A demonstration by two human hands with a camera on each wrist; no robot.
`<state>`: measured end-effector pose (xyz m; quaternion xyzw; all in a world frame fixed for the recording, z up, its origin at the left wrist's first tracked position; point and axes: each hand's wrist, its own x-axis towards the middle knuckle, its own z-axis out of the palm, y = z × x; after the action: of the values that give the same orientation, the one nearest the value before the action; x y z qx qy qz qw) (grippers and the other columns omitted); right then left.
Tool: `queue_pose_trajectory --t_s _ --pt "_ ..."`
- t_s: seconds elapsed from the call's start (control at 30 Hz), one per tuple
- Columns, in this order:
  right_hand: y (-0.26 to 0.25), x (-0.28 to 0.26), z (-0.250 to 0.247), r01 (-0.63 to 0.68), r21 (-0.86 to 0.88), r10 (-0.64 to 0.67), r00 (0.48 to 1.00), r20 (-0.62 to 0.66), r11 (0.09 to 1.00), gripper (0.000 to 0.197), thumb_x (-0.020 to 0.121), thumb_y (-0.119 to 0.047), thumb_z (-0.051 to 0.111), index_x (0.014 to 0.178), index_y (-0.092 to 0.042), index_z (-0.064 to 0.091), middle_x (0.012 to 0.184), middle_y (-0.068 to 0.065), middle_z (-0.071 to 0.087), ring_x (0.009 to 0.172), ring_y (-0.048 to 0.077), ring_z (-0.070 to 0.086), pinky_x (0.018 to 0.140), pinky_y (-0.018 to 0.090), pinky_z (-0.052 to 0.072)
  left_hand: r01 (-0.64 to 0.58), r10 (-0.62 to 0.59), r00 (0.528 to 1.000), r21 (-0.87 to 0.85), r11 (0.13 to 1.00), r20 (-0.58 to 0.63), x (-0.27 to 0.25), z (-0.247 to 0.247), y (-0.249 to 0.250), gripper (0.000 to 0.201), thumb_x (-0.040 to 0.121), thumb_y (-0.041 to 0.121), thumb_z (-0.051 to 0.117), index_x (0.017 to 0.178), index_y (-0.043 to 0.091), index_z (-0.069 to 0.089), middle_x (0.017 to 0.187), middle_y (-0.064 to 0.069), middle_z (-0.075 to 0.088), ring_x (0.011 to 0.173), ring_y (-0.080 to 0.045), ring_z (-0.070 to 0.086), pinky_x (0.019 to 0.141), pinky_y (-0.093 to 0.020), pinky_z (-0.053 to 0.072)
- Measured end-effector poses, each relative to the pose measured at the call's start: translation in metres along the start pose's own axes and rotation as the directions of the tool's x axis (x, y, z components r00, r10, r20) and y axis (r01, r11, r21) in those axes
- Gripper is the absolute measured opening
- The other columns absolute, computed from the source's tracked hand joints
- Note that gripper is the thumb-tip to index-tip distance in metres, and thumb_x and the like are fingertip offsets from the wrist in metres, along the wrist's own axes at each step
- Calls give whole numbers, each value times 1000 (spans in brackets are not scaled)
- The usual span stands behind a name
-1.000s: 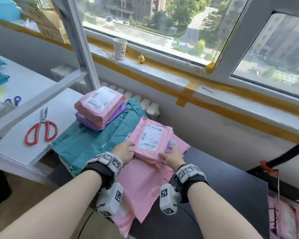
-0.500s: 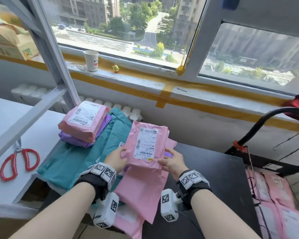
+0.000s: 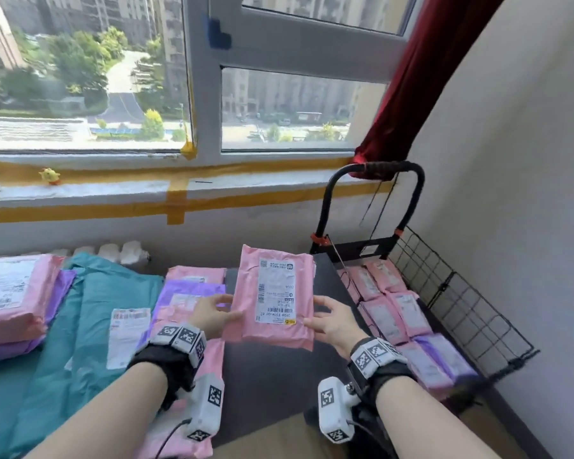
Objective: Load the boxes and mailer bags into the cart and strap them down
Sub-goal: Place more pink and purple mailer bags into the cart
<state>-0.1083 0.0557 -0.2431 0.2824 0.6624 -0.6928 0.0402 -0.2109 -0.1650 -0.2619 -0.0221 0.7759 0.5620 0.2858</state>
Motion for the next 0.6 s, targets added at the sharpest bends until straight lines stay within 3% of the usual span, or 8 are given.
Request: queue_pose_trajectory --t_s 0.07,0.17,0.23,0.3,0.37,0.5,0.6 --pt "6 -9 -33 -3 14 4 999 -53 1000 51 77 9 70 121 -10 54 101 19 70 86 28 72 68 36 58 -19 17 999 41 999 50 -1 34 12 44 77 2 74 118 1 59 105 -19 65 85 -24 61 76 -34 51" --pt "16 -18 -82 -5 40 10 994 -106 999 48 79 11 66 119 -15 55 102 18 69 85 26 71 65 33 58 -29 18 993 91 995 116 -1 83 26 52 71 -1 77 119 2 58 103 -13 64 82 -24 61 63 -27 51" --pt "21 -21 -114 -3 53 10 991 -137 999 47 80 13 64 116 -16 55 103 18 68 82 24 71 61 29 57 -26 6 988 130 991 152 0 116 35 54 68 -1 79 118 4 58 105 -12 64 86 -23 63 66 -29 53" --pt "27 -19 -147 -11 71 22 986 -164 997 48 80 14 62 117 -15 56 105 19 67 84 25 70 61 30 57 -17 -9 986 156 988 168 4 150 43 51 67 3 80 114 5 60 107 -10 66 94 -25 65 81 -37 56" --pt "31 -12 -183 -22 89 38 983 -178 996 49 79 15 63 117 -14 56 105 19 66 84 26 69 62 32 58 -11 -14 988 160 987 155 7 186 53 42 67 6 80 106 7 64 104 -10 68 97 -27 66 89 -42 54" --pt "35 17 -266 -33 67 42 988 -146 997 48 78 15 63 118 -12 57 105 20 68 84 29 70 65 35 59 0 -13 994 118 993 111 20 265 73 22 69 6 79 82 16 65 97 -10 68 87 -26 65 72 -35 57" --pt "32 38 -320 -17 38 22 992 -122 999 50 78 15 63 120 -11 56 106 23 66 91 33 68 77 44 58 34 -36 998 42 999 58 27 316 84 22 68 2 80 80 14 65 96 -14 67 85 -27 63 75 -38 55"
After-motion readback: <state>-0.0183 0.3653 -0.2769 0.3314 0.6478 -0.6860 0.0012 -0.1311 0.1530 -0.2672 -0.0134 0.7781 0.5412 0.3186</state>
